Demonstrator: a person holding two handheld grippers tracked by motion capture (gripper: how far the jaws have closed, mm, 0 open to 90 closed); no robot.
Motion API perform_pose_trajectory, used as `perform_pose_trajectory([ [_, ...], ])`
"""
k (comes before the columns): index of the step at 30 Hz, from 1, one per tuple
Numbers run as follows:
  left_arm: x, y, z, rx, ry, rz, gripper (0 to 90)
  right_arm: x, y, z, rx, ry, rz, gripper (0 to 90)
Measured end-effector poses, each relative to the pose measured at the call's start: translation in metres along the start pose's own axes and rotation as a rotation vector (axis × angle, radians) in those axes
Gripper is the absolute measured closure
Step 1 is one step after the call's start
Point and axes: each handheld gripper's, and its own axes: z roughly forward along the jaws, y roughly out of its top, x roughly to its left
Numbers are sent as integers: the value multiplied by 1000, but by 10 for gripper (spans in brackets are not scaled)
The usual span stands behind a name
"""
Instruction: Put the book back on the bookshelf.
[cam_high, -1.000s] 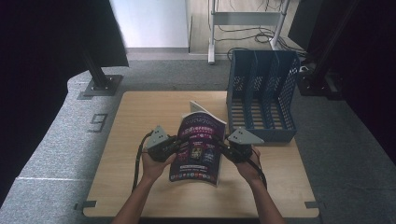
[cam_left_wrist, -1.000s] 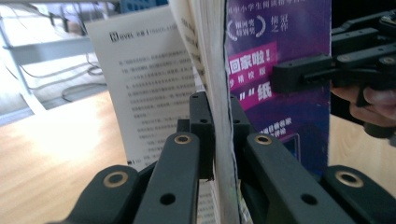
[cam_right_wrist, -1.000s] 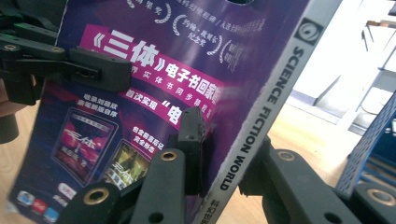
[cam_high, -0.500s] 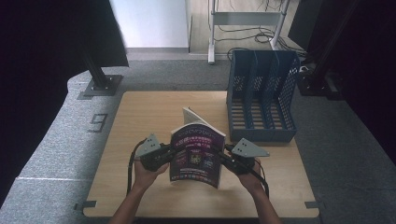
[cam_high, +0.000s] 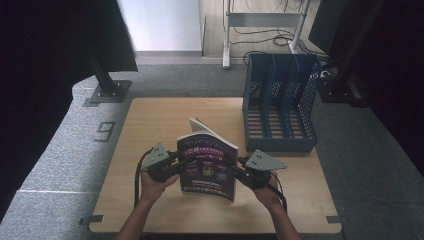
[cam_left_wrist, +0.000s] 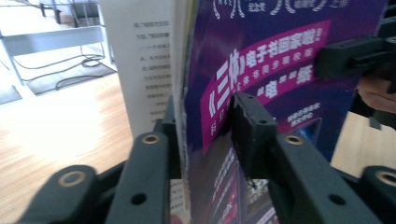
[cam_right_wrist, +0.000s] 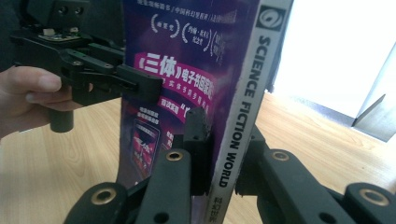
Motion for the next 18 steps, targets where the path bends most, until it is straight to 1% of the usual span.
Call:
perform_pose_trajectory([
  [1, 2, 0, 2, 2, 15, -14, 575, 0, 0, -1, 2, 6, 2, 783],
  [2, 2, 0, 2, 2, 15, -14, 539, 0, 0, -1, 2, 6, 2, 783],
  [3, 4, 0, 3, 5, 26, -20, 539, 0, 0, -1, 3, 10, -1, 784],
  [4, 6, 0, 4, 10, 34, -23, 499, 1, 0, -2, 4, 12, -4, 785],
  [5, 8, -1, 6, 13, 40, -23, 424, 2, 0, -2, 6, 21, -12, 789],
  [6, 11, -2, 7, 15, 44, -29, 424, 2, 0, -2, 6, 21, -12, 789],
  [7, 15, -3, 11, 22, 34, -46, 381, 4, 1, -1, 8, 29, -16, 793],
  [10, 17, -5, 15, 33, 24, -48, 331, 4, 1, 0, 9, 33, -18, 794],
  [13, 17, -6, 20, 42, 13, -49, 317, 5, 2, 1, 11, 39, -17, 798],
  [15, 19, -7, 23, 47, -1, -50, 286, 7, 3, 2, 13, 50, -26, 801],
  [16, 19, -7, 23, 47, -1, -50, 281, 7, 3, 2, 13, 50, -26, 801],
  [18, 21, -7, 25, 55, -12, -55, 266, 9, 3, 2, 14, 58, -44, 804],
])
